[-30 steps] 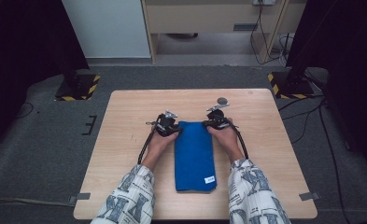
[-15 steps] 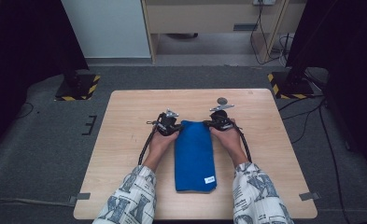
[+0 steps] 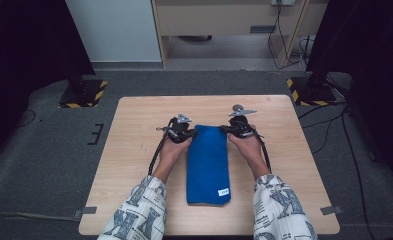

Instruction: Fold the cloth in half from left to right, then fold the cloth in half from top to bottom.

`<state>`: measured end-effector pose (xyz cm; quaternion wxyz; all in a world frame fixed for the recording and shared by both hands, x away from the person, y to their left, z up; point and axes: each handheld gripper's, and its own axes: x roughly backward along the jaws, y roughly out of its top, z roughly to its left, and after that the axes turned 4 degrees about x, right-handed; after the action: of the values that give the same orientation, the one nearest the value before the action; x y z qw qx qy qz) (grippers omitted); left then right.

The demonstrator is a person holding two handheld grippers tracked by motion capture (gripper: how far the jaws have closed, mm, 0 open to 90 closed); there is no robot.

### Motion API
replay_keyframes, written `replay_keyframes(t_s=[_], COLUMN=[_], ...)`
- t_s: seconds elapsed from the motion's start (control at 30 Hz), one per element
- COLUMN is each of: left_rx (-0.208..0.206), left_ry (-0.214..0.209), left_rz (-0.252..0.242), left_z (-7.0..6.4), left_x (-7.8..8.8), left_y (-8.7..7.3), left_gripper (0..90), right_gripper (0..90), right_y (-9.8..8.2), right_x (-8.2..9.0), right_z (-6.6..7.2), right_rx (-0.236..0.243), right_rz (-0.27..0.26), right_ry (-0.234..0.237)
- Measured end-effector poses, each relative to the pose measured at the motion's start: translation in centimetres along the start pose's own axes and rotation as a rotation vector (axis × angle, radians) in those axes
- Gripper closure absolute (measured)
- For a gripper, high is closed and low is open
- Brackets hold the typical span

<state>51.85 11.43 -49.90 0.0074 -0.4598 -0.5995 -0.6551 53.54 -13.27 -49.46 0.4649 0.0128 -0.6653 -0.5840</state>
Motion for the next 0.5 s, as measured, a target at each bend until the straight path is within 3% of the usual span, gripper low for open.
replay_keyframes(t_s=[0.5], left_rx=[0.002], left_ry=[-0.002], left_rz=[-0.036], left_z=[-0.14], left_x=[0.90], left_y=[0.58], left_gripper=[84.7], right_gripper=[88.0], right_y=[0.71], right_x=[1.09], right_z=[0.23], right_rx=[0.002], right_rz=[-0.029], right_ry=[0.007])
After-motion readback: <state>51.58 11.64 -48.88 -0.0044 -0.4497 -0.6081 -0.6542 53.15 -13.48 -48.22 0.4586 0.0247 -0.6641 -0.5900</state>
